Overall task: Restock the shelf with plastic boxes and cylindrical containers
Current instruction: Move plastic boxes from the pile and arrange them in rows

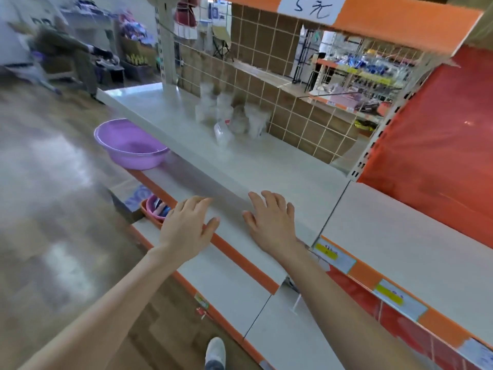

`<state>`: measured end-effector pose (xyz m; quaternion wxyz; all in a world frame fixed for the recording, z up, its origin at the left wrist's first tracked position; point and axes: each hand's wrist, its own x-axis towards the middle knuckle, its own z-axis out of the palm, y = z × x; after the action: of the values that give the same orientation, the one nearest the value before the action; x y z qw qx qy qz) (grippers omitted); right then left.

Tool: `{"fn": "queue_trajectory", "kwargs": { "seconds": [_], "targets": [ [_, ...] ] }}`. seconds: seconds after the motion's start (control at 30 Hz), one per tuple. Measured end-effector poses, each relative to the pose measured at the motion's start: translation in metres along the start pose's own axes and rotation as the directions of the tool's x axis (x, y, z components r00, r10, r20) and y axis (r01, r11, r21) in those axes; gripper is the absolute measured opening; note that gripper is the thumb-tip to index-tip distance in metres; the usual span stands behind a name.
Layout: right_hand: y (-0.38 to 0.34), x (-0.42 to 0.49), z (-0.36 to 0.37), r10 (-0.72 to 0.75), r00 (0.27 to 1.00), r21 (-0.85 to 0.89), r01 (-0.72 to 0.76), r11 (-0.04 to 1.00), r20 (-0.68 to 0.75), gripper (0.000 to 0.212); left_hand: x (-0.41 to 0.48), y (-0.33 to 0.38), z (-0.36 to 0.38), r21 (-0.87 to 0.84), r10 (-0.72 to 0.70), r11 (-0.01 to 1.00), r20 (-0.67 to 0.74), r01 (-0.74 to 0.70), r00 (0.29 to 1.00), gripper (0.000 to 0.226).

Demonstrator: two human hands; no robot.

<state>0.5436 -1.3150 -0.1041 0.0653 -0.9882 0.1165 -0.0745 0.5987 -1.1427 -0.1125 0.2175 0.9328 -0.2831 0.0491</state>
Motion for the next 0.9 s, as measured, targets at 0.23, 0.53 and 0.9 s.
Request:
{"fn": "queue_trajectory", "kwargs": {
  "seconds": [0.23,0.53,0.9],
  "targets": [
    [-0.010,0.087,0.009,-0.039,0.999,0.040,0.040,0.998,-0.019,0.046,0.070,-0.029,-0.002,0.003,-0.037,0.999,-0.030,0.037,0.999,0.044],
    [0.011,0.173,0.017,0.008,1.000,0.090,-0.006,0.996,-0.028,0.045,0.159,-0.045,0.014,-0.009,-0.031,0.999,-0.021,0.031,0.999,0.048],
    [-0.007,0.243,0.033,0.162,0.986,0.247,-0.165,0.955,0.031,0.043,0.233,-0.091,0.022,-0.020,0.062,0.998,0.034,-0.062,0.997,0.049]
  ]
}}
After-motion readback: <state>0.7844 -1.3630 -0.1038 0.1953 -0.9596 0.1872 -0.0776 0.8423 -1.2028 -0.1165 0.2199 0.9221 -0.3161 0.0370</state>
